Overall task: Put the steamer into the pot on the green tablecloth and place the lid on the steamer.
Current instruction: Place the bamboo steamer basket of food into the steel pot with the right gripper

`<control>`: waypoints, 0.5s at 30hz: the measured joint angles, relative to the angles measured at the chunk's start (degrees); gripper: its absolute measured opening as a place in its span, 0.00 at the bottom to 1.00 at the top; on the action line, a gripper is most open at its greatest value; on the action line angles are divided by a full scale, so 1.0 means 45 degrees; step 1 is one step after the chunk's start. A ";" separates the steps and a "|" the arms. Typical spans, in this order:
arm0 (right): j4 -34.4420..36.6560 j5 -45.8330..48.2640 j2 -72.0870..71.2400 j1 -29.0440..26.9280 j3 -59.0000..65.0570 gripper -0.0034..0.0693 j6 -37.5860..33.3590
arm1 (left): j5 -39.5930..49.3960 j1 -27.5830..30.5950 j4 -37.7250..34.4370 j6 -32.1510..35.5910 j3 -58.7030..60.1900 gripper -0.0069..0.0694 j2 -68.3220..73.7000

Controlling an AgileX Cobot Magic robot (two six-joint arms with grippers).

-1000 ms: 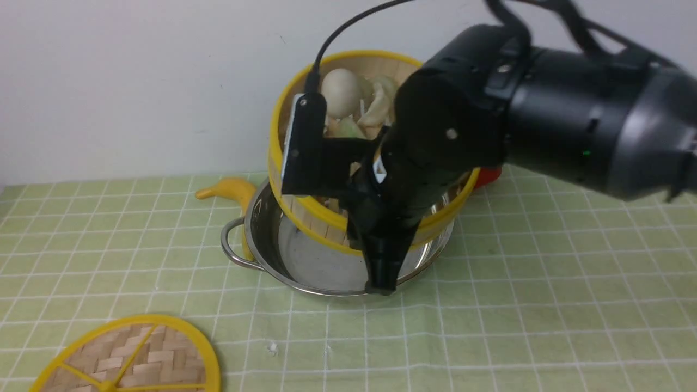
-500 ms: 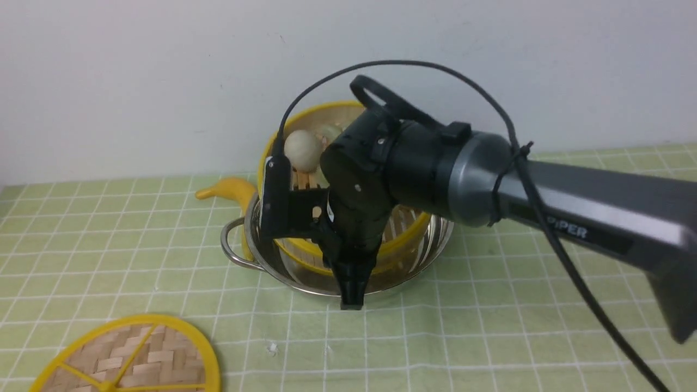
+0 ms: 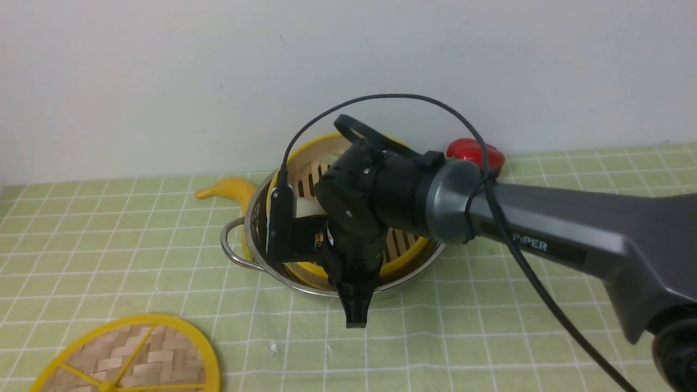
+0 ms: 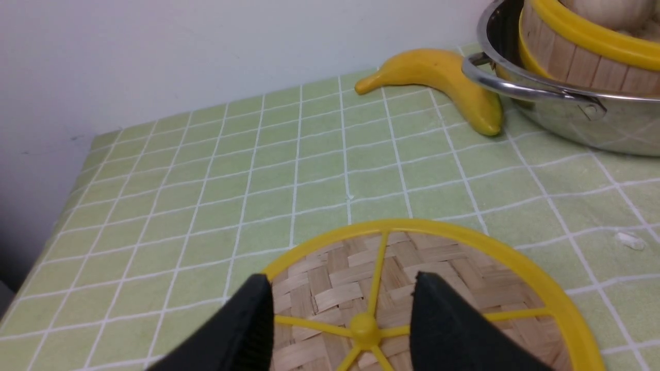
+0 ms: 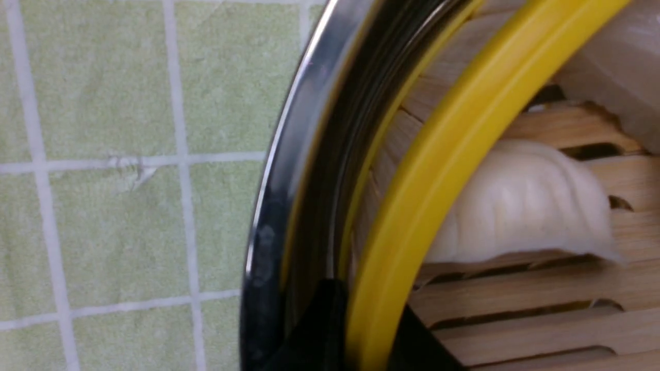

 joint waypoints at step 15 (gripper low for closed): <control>-0.0338 0.0158 -0.0114 0.0000 -0.0156 0.51 -0.0059 | 0.0000 0.0000 0.0000 0.0000 0.0000 0.54 0.0000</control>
